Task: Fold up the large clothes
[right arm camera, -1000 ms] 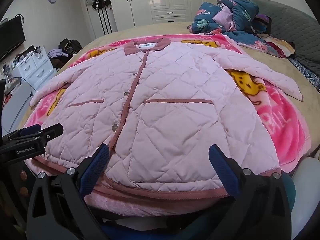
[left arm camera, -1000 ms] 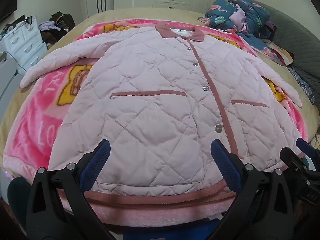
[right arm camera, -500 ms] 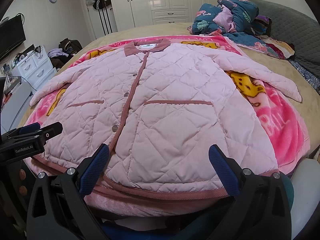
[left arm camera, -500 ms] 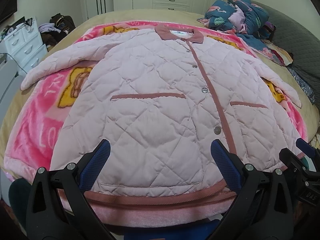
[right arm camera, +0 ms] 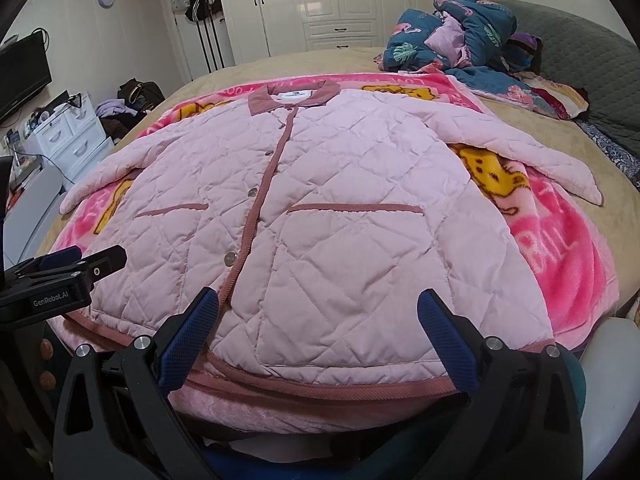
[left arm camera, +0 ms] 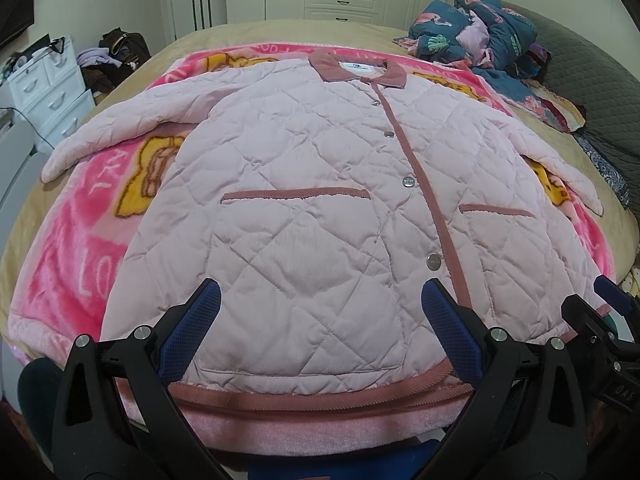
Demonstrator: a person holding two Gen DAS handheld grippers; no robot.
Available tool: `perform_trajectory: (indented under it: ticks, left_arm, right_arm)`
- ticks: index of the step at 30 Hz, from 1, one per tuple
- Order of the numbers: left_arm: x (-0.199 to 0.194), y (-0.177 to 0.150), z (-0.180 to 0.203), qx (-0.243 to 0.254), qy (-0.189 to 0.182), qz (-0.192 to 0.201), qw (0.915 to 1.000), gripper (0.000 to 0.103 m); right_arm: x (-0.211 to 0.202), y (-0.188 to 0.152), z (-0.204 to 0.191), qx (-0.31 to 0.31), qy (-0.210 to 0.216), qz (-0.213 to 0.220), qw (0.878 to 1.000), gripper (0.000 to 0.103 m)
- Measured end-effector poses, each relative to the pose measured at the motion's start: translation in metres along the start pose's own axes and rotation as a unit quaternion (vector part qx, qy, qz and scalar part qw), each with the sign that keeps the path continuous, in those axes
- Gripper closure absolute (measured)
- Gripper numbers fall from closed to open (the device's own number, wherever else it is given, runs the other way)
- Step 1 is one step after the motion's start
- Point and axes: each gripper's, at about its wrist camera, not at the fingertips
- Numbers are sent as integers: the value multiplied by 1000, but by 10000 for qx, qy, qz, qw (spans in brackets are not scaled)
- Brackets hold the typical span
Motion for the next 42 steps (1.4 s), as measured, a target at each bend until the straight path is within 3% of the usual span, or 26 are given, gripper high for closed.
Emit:
perform_trajectory:
  ticks: [29, 42]
  left_arm:
    - [6, 1, 6, 63, 2, -30, 10000, 9]
    - [19, 22, 4, 18, -23, -59, 10000, 9]
  right_arm:
    - [-1, 3, -2, -10, -17, 45, 10000, 4]
    - [21, 34, 0, -50, 66, 3, 10000, 4]
Point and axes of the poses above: each gripper's, at about its wrist camera, not at the fingertips, and x roughly the way its jaws point, z to its right, y to its top, and after that the axes turned 3 degrees about z, right-handed
